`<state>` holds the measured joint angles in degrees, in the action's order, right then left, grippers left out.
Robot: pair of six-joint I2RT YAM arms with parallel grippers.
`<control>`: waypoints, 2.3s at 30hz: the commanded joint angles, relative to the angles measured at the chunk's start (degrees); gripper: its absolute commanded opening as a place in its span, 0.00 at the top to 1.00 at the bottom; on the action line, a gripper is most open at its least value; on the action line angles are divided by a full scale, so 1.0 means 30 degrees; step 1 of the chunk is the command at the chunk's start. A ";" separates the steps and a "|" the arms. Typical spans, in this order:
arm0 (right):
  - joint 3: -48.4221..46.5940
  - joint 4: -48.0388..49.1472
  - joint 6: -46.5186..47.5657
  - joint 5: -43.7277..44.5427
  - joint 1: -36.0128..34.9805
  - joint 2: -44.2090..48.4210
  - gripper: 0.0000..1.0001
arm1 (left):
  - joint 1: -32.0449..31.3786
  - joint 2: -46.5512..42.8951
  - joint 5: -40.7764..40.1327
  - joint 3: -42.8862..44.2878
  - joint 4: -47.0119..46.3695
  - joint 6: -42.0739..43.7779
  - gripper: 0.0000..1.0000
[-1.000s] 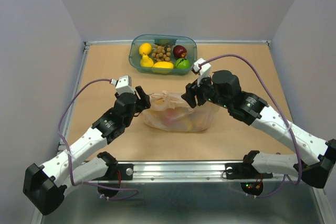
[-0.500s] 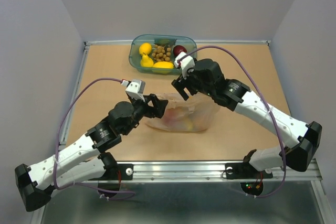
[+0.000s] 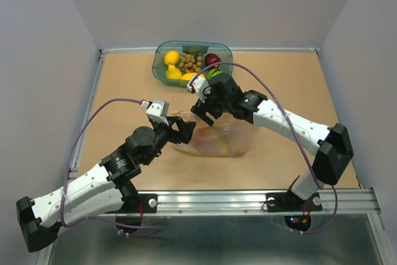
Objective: Untie the knot of the plastic bag and take out the fruit
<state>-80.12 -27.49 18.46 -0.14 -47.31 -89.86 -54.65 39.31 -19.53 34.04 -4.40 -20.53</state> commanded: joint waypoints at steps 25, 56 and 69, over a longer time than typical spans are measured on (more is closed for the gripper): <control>-0.1977 -0.2586 -0.7728 0.1653 0.1122 0.3031 1.00 | -0.1000 0.1017 0.0914 0.0954 -0.2487 0.0224 0.12; 0.1481 0.0196 -0.9404 0.7247 0.1238 0.2211 0.99 | -0.4078 1.1473 -0.8075 0.1778 0.4384 -1.2362 0.46; 0.2858 0.0841 -0.9639 0.5294 0.1621 0.3935 0.32 | -0.1734 0.7609 -0.8812 -0.0539 0.4105 -1.1176 0.53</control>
<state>-71.68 -28.91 -11.38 20.53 -41.71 -84.64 -60.10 62.35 -44.05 31.73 9.17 -57.52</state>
